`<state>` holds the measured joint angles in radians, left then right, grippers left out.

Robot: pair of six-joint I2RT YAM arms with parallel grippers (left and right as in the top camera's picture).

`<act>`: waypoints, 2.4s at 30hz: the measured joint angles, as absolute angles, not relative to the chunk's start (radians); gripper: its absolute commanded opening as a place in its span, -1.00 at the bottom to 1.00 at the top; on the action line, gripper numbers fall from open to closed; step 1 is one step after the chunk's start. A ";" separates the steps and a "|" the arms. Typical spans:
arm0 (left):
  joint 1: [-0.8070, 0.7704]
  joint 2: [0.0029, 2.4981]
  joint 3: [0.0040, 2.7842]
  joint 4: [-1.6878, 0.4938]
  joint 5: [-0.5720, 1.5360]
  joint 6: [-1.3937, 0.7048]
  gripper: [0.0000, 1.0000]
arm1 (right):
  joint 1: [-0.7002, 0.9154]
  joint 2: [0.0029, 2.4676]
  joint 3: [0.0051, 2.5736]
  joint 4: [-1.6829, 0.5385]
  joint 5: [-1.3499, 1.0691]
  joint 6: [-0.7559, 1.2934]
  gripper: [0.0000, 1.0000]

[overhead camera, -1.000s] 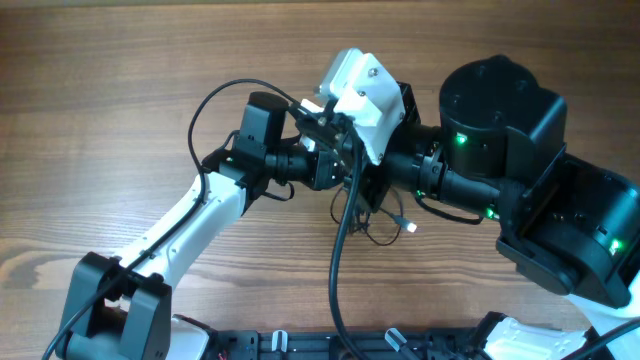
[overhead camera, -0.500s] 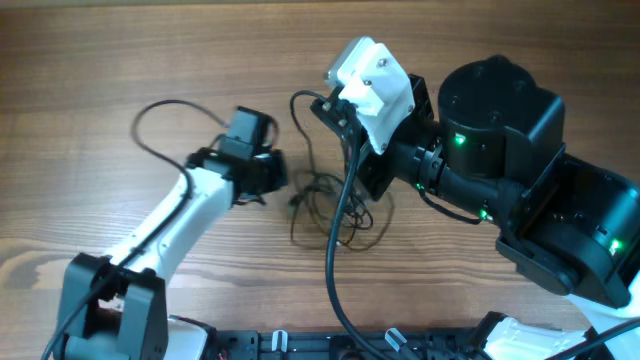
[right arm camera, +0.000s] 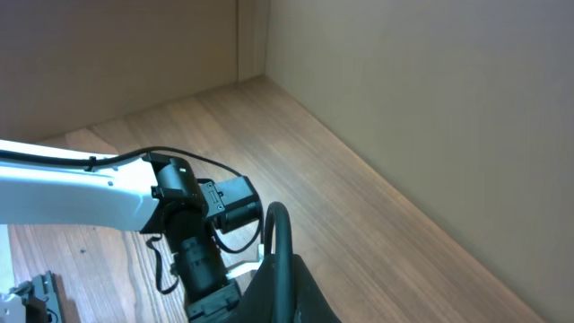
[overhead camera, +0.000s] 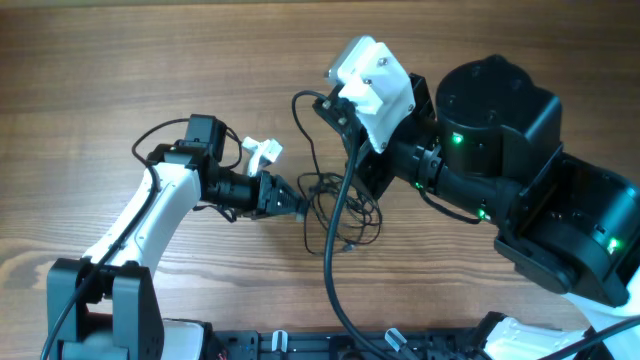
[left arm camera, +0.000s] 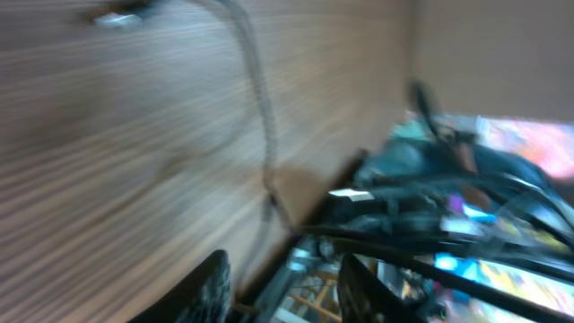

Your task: Untangle cables

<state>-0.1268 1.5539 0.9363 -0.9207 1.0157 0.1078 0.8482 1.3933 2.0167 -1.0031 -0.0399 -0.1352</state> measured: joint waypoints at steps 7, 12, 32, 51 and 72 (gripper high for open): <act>-0.145 1.554 0.936 -0.947 1.148 0.358 0.65 | 0.848 1.404 2.017 -1.009 -0.040 -0.135 -0.92; -0.261 1.554 0.936 -0.900 1.157 0.521 0.49 | 0.848 1.404 2.017 -1.018 -0.039 -0.135 -0.91; -0.356 1.552 0.933 -0.332 0.532 0.033 -0.92 | 0.848 1.404 2.017 -1.077 -0.046 -0.135 -0.92; 0.535 1.544 0.938 -0.725 0.058 -0.329 -0.92 | 0.671 1.060 2.030 -1.305 1.242 0.449 -0.92; 0.029 1.544 0.937 -0.844 1.097 0.325 -0.92 | 0.226 1.394 2.018 -0.982 0.371 0.023 -0.92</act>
